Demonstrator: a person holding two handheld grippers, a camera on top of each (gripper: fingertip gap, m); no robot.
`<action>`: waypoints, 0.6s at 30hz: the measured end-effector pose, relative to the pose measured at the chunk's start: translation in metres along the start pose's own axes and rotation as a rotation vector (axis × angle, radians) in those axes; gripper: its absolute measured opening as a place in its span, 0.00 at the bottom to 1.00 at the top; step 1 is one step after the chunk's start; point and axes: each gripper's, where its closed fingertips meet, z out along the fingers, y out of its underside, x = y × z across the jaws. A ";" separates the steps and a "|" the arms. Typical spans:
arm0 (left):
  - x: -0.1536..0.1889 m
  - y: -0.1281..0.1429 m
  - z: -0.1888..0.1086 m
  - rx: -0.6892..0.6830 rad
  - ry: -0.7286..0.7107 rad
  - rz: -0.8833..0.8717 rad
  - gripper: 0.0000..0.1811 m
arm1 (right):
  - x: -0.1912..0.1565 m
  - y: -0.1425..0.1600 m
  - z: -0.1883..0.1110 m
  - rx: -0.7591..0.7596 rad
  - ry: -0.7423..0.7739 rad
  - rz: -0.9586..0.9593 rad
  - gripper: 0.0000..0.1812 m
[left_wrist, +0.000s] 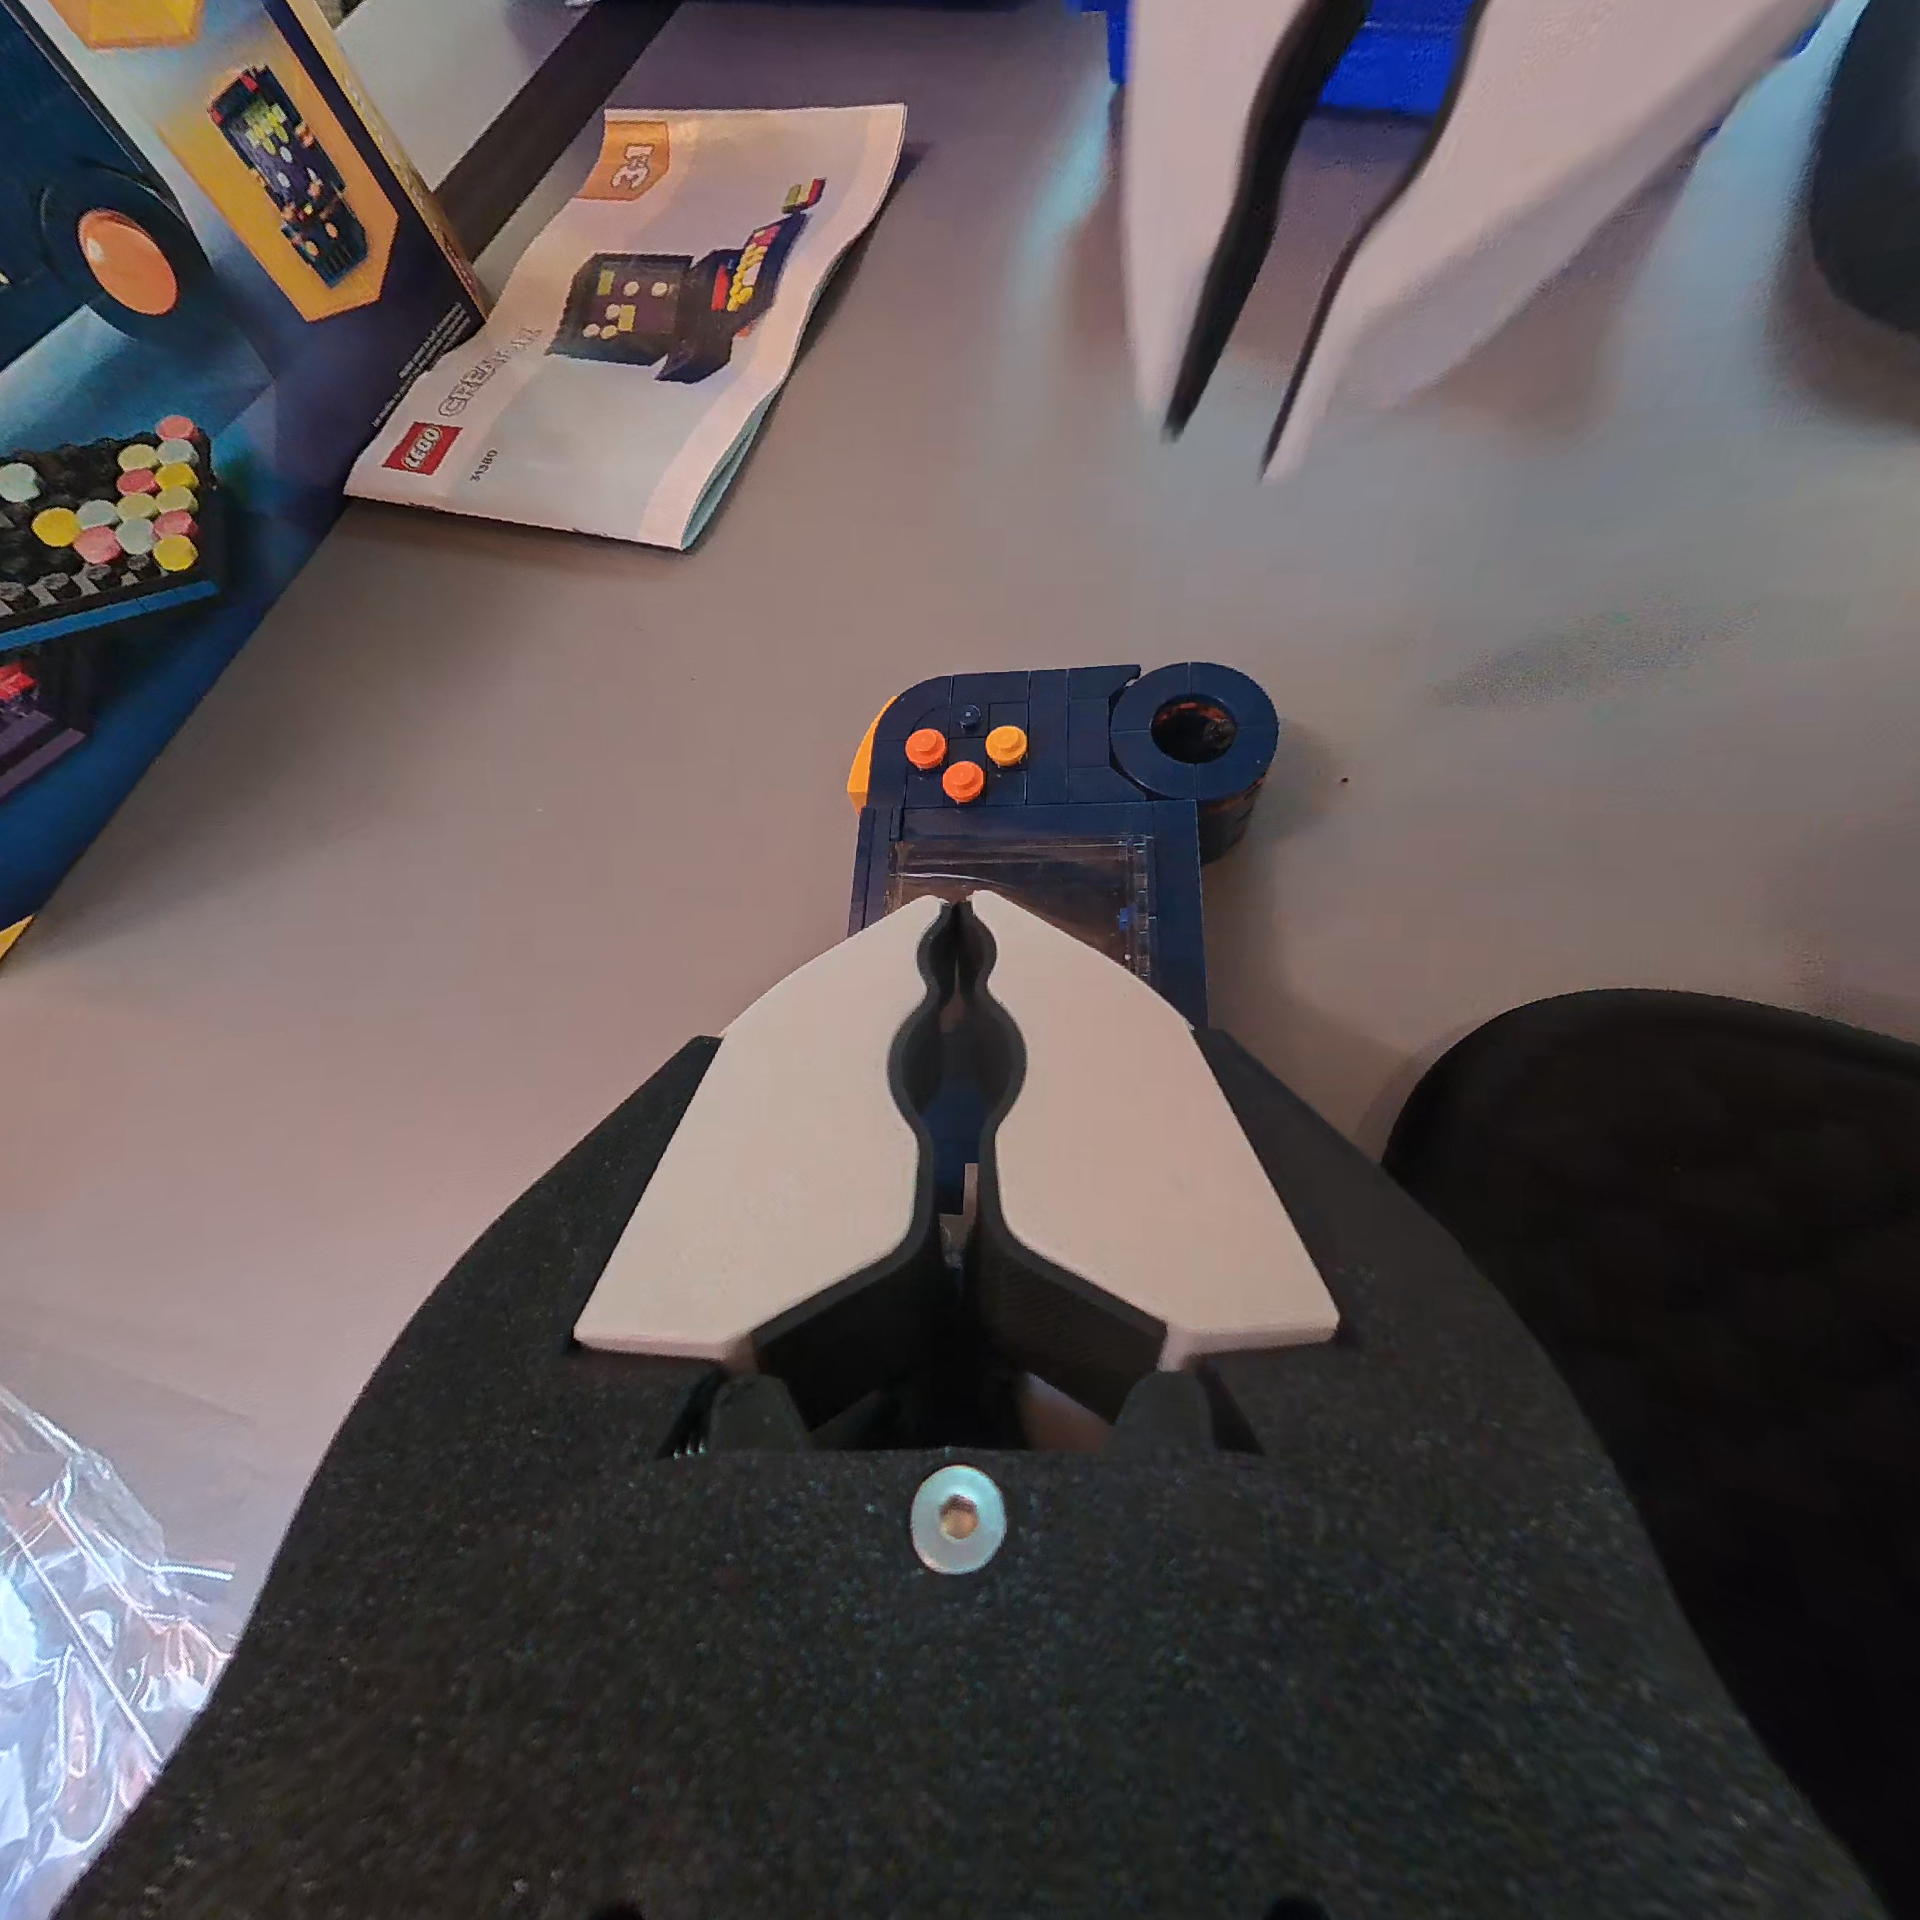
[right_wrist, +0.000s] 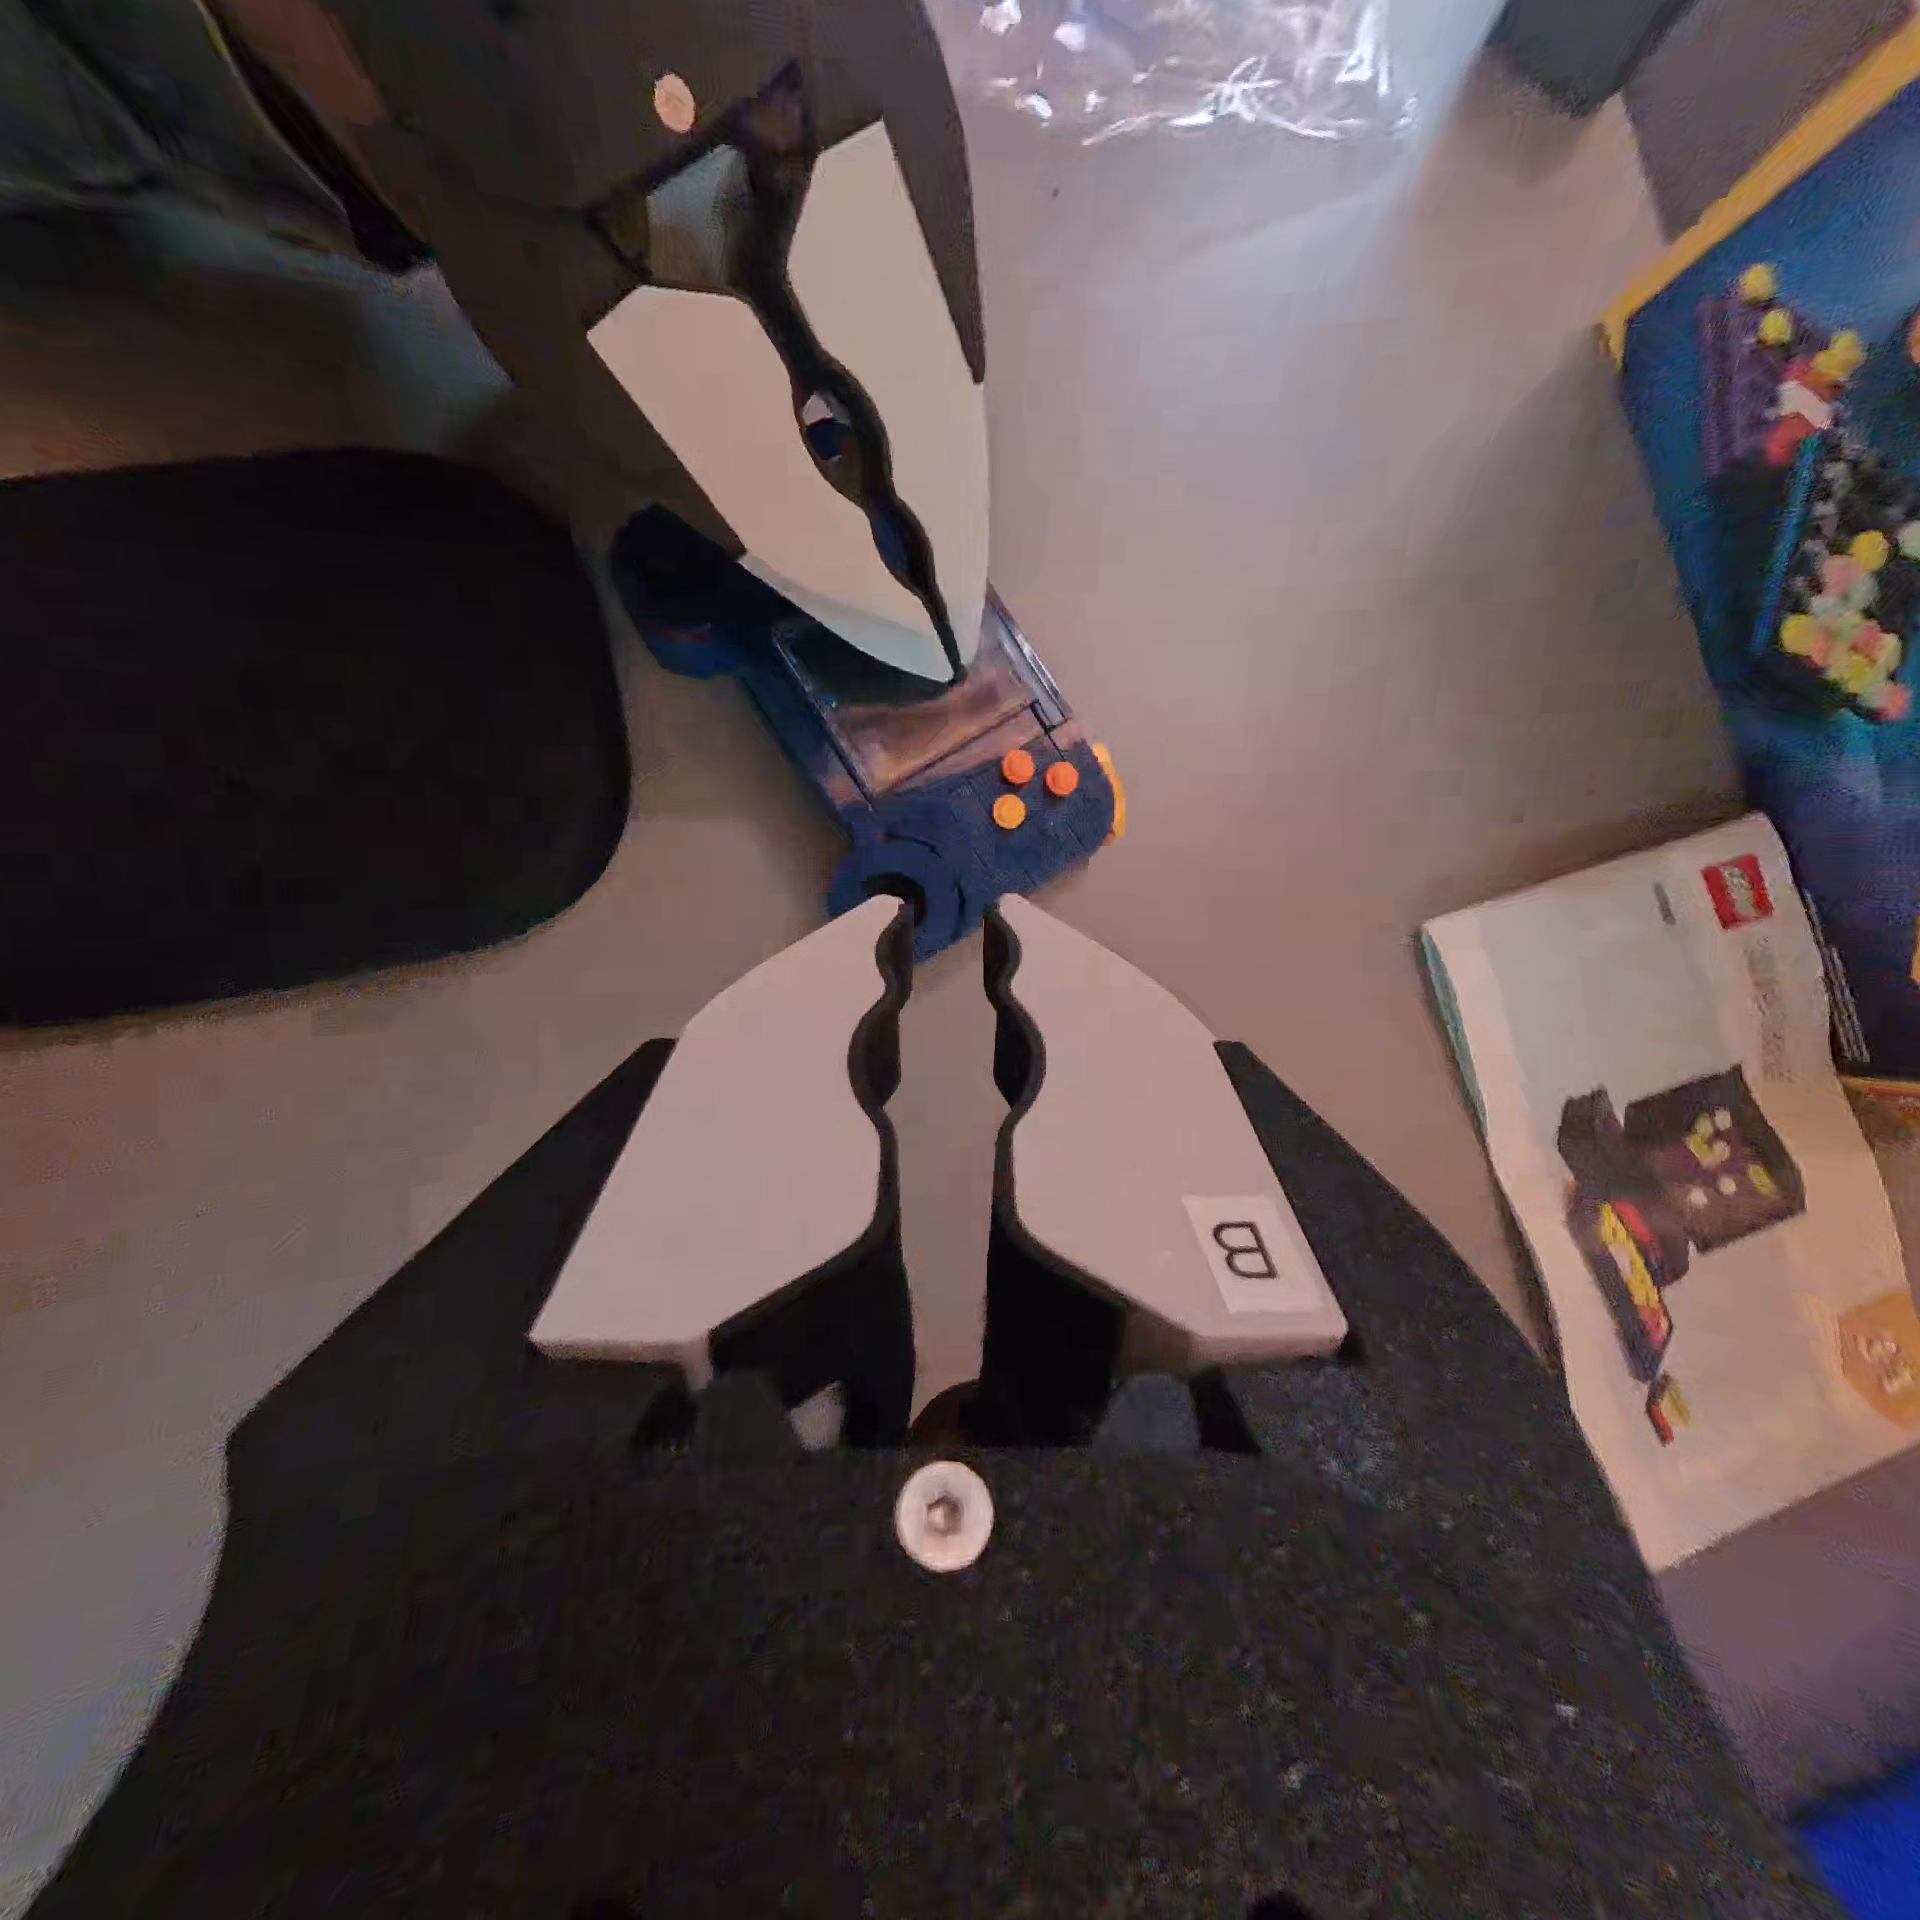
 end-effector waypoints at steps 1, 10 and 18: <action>0.000 0.000 0.000 0.000 -0.003 0.003 0.00 | 0.001 -0.001 0.012 -0.023 0.006 -0.023 0.07; 0.000 0.000 0.000 0.006 -0.004 0.010 0.00 | 0.013 0.010 0.053 -0.173 -0.098 -0.086 0.07; 0.000 0.000 0.000 0.012 -0.001 0.012 0.00 | 0.011 0.006 0.062 -0.317 -0.220 -0.255 0.04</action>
